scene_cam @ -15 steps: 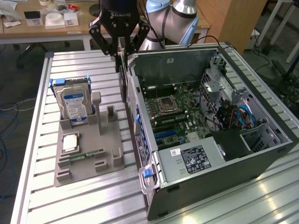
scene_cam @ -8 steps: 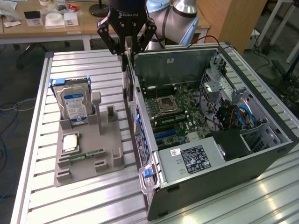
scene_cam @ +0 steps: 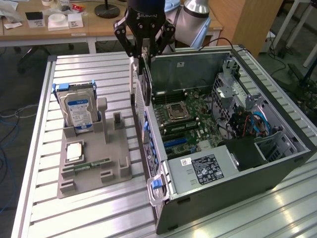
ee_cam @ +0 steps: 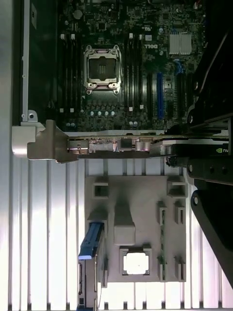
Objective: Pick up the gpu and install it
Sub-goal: 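Pick up the gpu and move the gpu toward the slot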
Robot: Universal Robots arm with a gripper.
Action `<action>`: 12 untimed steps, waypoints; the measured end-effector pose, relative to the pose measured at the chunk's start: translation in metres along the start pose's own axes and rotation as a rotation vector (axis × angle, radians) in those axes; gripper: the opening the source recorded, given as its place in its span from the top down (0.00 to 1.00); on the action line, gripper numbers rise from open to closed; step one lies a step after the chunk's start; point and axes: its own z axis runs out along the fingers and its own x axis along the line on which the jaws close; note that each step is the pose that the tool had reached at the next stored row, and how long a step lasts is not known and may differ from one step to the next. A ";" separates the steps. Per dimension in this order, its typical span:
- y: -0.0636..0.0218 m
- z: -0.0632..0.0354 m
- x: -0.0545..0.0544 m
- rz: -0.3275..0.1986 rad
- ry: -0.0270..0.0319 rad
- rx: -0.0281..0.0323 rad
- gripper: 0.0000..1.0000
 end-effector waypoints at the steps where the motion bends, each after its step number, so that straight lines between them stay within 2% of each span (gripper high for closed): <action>1: 0.0001 0.0001 -0.003 0.000 0.0000 -0.0001 0.73; 12: 0.0011 0.0007 -0.038 0.000 0.0001 -0.0005 0.73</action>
